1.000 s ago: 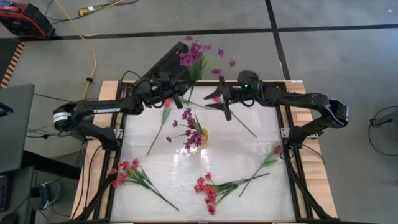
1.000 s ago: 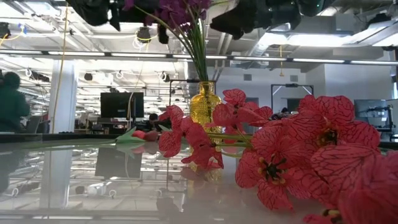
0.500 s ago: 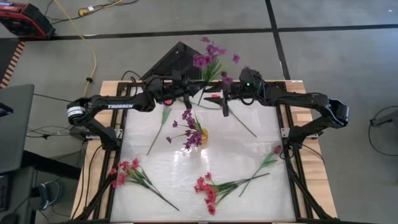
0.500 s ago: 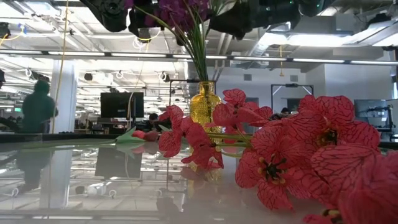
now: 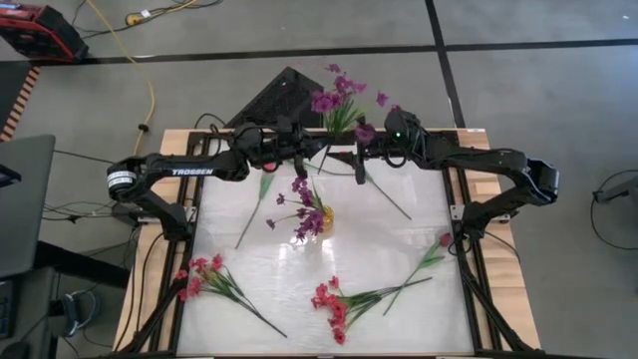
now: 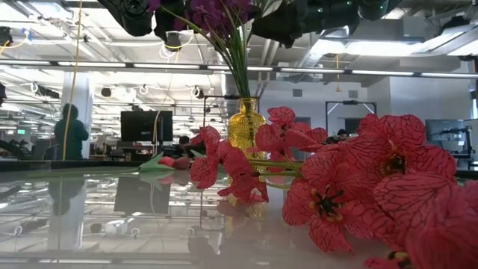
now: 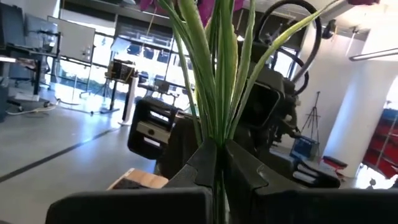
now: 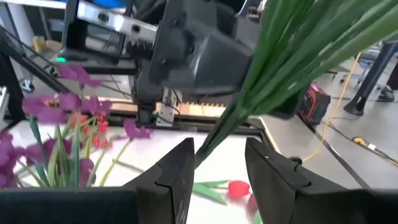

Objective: Sort flowers into vase by color
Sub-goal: Put the purple flowers into the yellow vase

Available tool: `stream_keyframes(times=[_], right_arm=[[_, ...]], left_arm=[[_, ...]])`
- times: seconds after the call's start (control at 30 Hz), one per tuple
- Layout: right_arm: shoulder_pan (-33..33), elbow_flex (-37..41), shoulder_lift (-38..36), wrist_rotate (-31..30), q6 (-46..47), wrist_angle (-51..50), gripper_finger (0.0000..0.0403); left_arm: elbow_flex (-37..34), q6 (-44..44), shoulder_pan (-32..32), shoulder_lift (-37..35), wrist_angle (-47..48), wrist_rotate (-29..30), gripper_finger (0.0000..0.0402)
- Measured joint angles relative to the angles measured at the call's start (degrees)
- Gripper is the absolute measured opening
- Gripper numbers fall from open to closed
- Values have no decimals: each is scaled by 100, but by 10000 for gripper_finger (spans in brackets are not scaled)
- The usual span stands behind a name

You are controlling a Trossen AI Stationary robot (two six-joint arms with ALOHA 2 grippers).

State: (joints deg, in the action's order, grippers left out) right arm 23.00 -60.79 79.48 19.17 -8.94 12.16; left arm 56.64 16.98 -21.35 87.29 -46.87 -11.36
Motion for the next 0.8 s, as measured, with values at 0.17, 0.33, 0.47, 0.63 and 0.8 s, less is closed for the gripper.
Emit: stream_keyframes(times=[0.17,0.33,0.47,0.63,0.8], right_arm=[[-10,-1,0,5,185,85,168],[-13,1,0,14,235,53,139],[-12,-1,0,14,304,47,84],[-12,4,2,79,324,-160,17],[-10,1,-114,95,307,-282,20]], left_arm=[[0,-21,35,0,46,25,0],[0,55,39,0,46,143,0],[0,78,36,0,132,149,0],[2,37,4,-77,616,40,25],[0,24,-102,-272,1238,14,96]])
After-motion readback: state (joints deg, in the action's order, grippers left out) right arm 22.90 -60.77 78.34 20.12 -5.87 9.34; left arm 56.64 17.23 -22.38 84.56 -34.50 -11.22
